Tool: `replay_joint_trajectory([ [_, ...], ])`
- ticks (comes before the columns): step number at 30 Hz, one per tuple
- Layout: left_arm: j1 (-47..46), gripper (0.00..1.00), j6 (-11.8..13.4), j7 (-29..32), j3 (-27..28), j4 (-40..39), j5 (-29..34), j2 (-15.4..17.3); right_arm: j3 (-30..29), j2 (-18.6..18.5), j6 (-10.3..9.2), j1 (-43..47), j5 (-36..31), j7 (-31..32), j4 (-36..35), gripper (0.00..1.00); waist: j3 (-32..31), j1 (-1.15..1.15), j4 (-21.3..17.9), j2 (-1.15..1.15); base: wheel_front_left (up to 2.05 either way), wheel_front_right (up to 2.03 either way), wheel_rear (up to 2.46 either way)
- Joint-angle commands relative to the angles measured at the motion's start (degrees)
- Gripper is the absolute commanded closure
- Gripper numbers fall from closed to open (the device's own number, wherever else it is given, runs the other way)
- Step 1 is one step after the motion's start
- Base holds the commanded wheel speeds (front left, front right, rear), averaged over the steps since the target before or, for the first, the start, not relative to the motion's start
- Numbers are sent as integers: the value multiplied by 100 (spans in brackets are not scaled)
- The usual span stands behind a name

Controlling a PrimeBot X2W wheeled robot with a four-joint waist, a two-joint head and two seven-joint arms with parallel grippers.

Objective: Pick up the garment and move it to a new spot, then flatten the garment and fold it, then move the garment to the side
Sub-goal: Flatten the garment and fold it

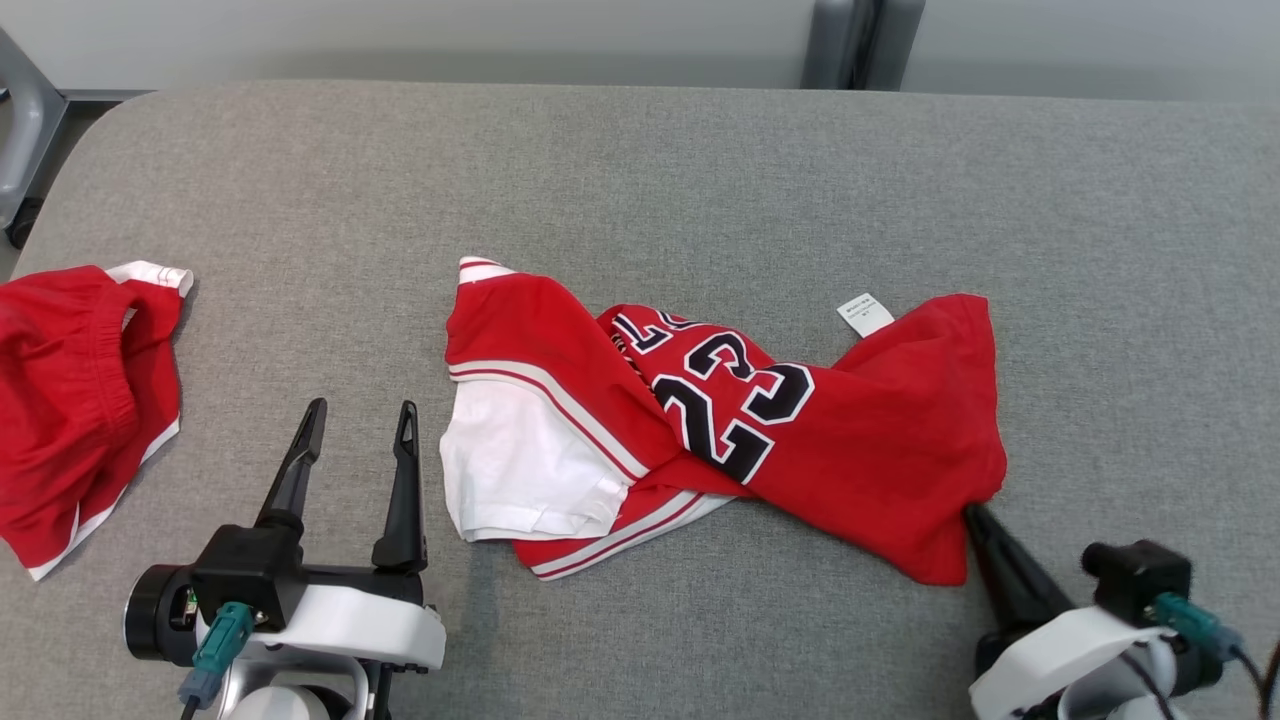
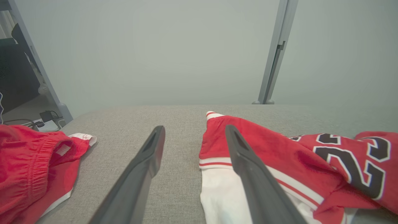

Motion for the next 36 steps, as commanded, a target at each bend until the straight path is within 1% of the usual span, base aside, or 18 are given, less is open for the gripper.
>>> replay_joint_trajectory([
  [1,-114,0,32,-44,33,-4,-31,45,-30,-87,9,-76,39,-73,-57,100,-4,0,-7,0,0,0,0],
  [8,-56,0,84,-30,86,-46,-52,102,-278,-255,10,-147,38,-268,-749,100,-56,0,-93,0,0,0,0],
  [17,14,0,117,-13,85,-68,-103,133,-676,-207,10,-7,-268,-144,-1641,100,-206,0,-195,0,0,0,0],
  [18,15,0,116,-8,83,-75,-106,133,-718,-200,10,-7,-314,-154,-1704,56,-222,0,-204,0,0,0,0],
  [19,35,0,117,-8,85,-77,-120,142,-762,-180,10,15,-370,-105,-1739,0,-245,0,-220,0,0,0,0],
  [21,92,0,93,6,78,-77,-157,149,-903,-132,10,22,-463,-149,-1844,0,-308,0,-246,0,0,0,0],
  [28,290,0,123,63,78,-79,-187,227,-1277,-36,10,302,-684,33,-2036,0,-567,0,-347,0,0,0,0],
  [36,466,0,161,131,66,-121,-201,280,-1455,58,10,762,-742,229,-2197,0,-814,0,-439,0,0,0,0],
])
